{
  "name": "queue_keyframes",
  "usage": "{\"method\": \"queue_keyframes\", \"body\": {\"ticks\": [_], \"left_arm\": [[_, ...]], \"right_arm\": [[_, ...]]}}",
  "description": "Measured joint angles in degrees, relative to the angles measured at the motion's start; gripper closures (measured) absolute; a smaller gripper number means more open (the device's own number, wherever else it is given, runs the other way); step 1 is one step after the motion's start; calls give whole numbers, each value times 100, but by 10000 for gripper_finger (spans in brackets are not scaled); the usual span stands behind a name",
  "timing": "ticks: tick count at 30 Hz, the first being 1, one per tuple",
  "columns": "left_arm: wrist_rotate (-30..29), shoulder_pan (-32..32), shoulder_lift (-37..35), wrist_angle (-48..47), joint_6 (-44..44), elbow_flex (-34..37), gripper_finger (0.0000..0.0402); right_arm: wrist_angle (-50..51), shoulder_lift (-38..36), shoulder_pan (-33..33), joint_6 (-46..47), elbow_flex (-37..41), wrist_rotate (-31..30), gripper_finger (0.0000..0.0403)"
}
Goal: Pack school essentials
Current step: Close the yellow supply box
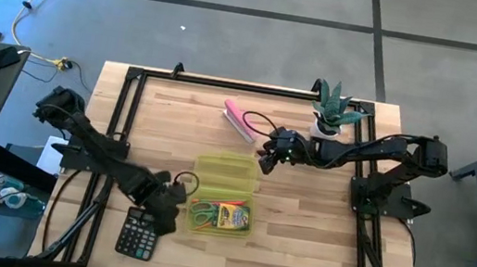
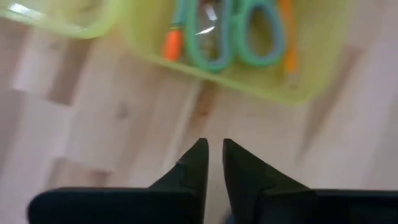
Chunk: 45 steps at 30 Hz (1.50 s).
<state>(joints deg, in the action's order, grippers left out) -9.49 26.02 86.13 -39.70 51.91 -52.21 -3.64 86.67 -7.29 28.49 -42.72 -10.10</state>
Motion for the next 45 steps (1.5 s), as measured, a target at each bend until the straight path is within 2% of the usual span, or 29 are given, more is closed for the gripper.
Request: {"method": "queue_keyframes", "body": {"ticks": [6, 20, 25, 33, 45], "left_arm": [[-197, 338, 0, 741, 39, 0, 399], [-150, 644, 543, 1779, -7, 7, 401], [-103, 710, 888, 2106, 119, 7, 401], [-117, 693, 1267, 2182, 362, 6, 401], [-167, 511, 1285, 2198, 380, 4, 401]], "right_arm": [[-140, 0, -22, 251, 0, 195, 226], [-123, 15, -172, 623, 0, 922, 226], [-228, 290, -358, 623, 0, 1257, 226], [-577, 708, -464, 562, 4, 1486, 226], [-1100, 1193, -734, 559, 4, 1941, 226]]}}
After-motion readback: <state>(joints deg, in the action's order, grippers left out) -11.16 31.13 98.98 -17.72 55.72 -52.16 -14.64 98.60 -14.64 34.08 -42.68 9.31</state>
